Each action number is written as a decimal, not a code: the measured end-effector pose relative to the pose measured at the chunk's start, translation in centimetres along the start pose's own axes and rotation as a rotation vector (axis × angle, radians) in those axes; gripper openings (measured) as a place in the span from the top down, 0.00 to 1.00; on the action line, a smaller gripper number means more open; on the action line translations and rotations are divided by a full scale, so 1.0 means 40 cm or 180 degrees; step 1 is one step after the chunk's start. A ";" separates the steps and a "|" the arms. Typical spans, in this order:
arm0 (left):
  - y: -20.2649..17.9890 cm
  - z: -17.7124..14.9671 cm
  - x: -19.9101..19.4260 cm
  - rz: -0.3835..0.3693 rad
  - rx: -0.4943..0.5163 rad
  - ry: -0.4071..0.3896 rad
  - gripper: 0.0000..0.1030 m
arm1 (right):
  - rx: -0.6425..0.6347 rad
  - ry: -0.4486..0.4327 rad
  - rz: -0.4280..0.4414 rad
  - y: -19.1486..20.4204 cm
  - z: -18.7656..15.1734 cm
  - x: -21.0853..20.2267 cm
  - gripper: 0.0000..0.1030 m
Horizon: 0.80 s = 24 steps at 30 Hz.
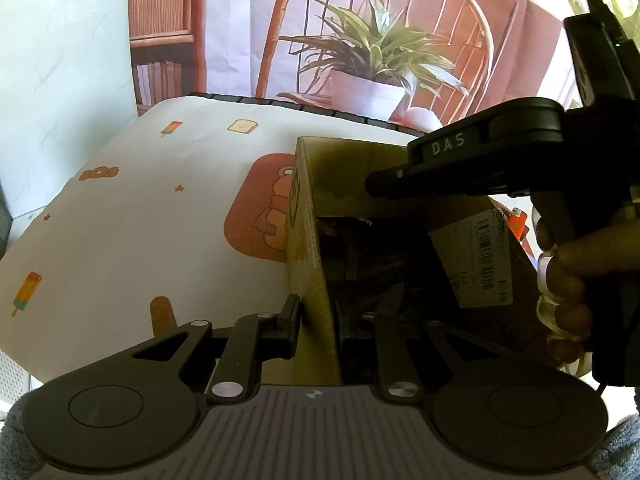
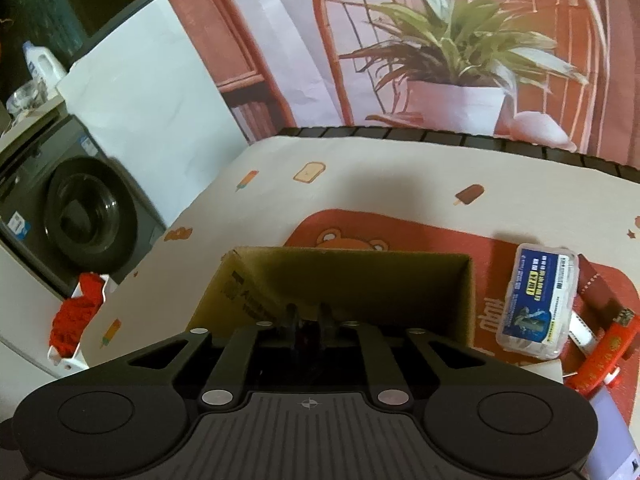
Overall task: Organize rigid objects
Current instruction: 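Open the right gripper to drop the keys into the box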
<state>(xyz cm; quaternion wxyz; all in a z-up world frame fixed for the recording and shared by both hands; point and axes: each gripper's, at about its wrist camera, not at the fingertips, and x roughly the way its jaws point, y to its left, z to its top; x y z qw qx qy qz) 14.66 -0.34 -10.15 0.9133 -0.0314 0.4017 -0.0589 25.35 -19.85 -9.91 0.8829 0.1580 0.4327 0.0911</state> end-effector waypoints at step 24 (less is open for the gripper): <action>-0.004 0.006 0.019 0.0039 -0.0022 0.0094 0.82 | -0.0094 -0.0822 -0.0874 -0.049 -0.087 -0.259 0.00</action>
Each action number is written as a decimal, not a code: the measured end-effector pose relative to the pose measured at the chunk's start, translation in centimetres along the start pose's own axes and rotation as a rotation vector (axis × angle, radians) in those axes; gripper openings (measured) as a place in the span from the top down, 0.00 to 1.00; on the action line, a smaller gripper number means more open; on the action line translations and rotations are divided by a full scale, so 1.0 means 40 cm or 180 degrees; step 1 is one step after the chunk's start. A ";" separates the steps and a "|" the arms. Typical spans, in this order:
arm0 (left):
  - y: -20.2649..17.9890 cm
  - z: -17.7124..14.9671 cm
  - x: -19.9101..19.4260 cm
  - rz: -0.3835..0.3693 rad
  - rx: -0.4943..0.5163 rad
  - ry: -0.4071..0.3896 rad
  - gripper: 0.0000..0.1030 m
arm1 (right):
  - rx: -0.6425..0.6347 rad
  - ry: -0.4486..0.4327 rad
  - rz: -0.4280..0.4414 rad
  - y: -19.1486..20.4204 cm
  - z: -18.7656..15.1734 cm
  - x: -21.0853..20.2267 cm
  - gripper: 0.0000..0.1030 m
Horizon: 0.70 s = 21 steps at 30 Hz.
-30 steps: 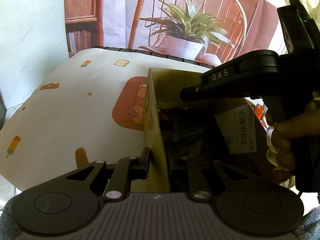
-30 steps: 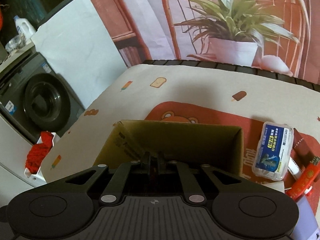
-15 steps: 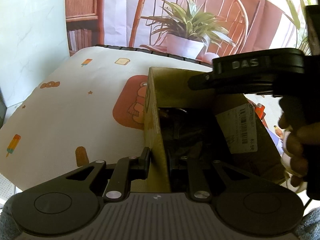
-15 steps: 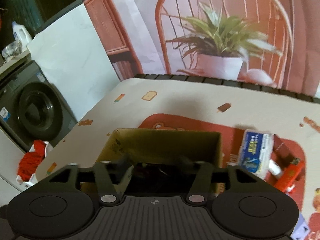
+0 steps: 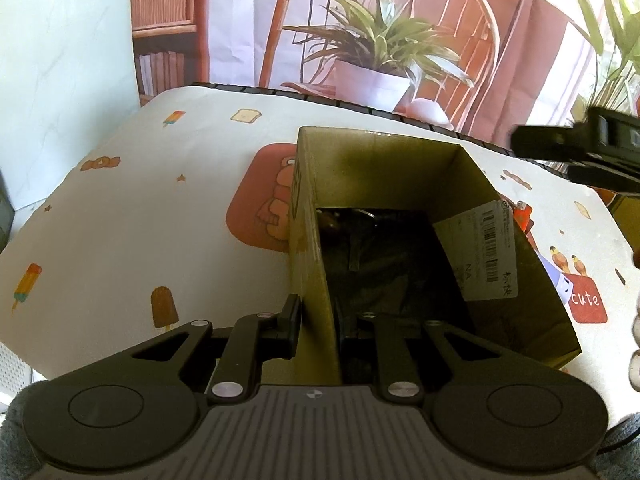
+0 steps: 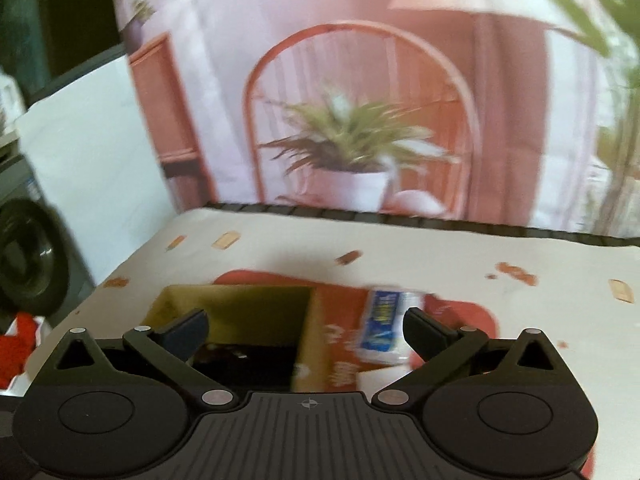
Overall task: Organize rigid objects
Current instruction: 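Open the right gripper to drop the keys into the box, then move the right gripper back toward the lavender cylindrical bottle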
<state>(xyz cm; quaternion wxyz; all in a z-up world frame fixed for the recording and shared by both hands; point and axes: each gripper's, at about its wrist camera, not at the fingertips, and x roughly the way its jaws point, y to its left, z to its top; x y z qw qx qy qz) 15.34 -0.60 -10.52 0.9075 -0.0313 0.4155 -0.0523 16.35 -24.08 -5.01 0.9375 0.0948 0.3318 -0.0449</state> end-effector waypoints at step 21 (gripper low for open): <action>-0.007 -0.001 0.009 0.0051 0.0002 0.0029 0.82 | 0.0150 0.0175 -0.0772 -0.173 -0.161 -0.028 0.00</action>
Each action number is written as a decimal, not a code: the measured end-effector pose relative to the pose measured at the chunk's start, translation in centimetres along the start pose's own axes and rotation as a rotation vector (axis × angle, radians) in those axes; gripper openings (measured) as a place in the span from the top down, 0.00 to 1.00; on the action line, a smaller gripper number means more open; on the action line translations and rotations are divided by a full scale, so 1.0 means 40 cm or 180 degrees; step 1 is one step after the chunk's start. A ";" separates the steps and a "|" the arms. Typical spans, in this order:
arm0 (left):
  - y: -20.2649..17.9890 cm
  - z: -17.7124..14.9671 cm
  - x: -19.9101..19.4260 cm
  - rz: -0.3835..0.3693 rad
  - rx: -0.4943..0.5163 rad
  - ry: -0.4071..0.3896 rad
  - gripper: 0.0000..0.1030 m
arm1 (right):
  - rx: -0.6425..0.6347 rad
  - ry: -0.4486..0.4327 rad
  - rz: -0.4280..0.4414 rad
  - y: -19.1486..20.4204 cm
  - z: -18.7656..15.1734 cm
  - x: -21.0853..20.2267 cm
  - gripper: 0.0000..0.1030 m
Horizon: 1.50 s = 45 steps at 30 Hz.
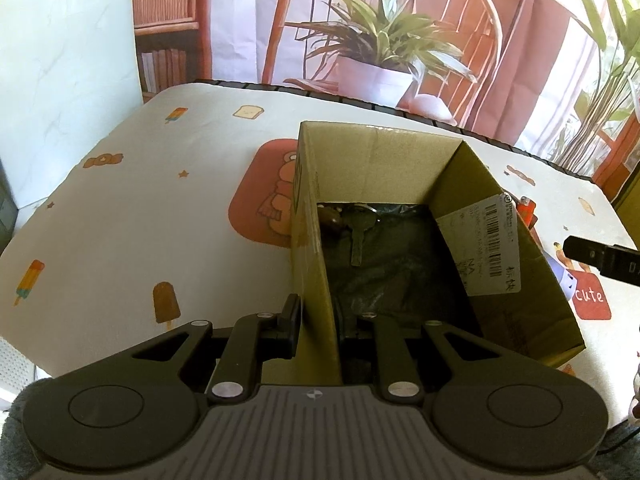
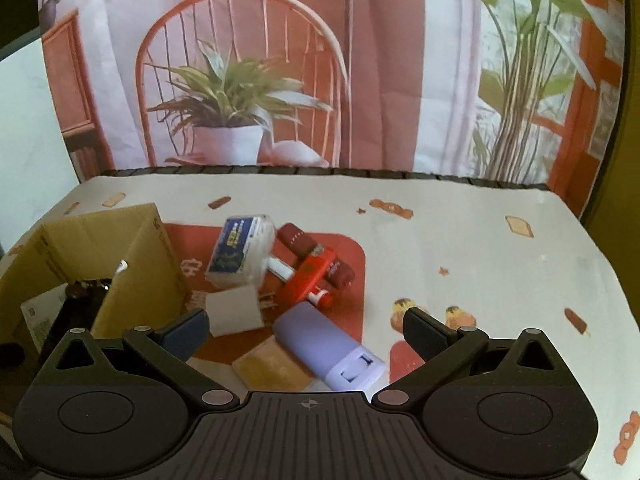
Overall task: Organize rigid objects
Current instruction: 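Move the right gripper back toward the lavender cylindrical bottle, then close the right gripper around the lavender bottle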
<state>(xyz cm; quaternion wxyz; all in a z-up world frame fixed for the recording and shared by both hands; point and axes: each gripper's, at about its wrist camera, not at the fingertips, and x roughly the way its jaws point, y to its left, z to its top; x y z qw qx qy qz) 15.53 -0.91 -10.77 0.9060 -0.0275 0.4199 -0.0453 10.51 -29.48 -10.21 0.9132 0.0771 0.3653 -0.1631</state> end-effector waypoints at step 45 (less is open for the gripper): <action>-0.016 0.002 0.018 0.0022 0.0040 0.0048 0.82 | -0.0316 0.0074 0.0436 -0.065 -0.058 0.139 0.32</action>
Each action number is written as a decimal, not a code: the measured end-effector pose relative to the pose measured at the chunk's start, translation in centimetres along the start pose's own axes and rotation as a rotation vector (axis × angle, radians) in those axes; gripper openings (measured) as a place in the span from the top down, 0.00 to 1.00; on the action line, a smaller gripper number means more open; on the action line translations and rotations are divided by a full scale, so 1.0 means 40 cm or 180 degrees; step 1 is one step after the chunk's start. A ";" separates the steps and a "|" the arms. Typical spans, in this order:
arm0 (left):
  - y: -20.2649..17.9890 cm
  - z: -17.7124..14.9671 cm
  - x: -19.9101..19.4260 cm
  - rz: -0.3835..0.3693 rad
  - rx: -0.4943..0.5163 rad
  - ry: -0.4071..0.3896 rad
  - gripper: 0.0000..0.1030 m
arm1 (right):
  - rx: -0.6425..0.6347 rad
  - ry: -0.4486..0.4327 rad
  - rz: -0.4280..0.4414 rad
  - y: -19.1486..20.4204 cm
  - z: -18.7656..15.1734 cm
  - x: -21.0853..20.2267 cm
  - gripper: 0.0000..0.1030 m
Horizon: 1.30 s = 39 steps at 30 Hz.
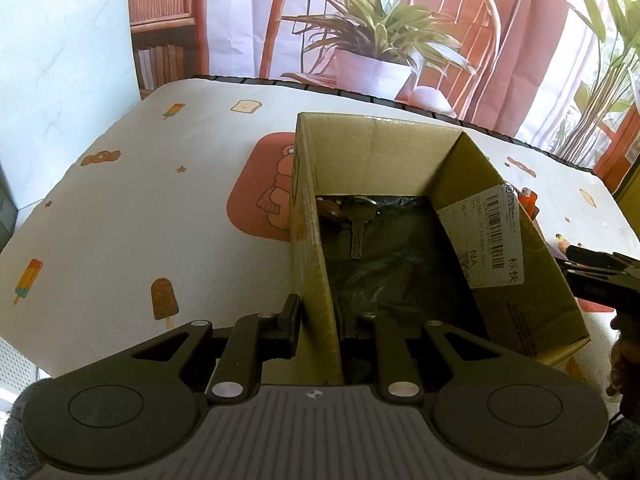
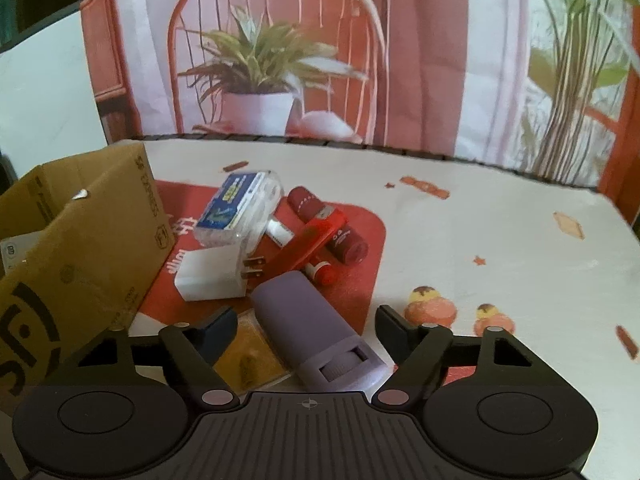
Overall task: Organize rigid objects
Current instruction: 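Close the right gripper around the lavender bottle, then lift the lavender bottle with the right gripper toward the box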
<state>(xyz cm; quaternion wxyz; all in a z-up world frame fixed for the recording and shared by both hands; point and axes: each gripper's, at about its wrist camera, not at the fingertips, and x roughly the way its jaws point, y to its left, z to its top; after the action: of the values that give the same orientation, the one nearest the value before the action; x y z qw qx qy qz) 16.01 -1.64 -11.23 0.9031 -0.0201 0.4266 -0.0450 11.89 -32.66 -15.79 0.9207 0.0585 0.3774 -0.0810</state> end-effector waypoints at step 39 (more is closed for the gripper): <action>0.002 0.001 0.005 -0.0007 -0.0012 0.0008 0.82 | -0.0011 -0.0017 -0.0352 0.017 -0.041 0.003 0.64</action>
<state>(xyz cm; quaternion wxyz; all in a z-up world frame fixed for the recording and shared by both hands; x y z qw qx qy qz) 16.17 -1.56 -11.35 0.9024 -0.0222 0.4279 -0.0452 10.97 -31.72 -17.00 0.9158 0.0358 0.3778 -0.1313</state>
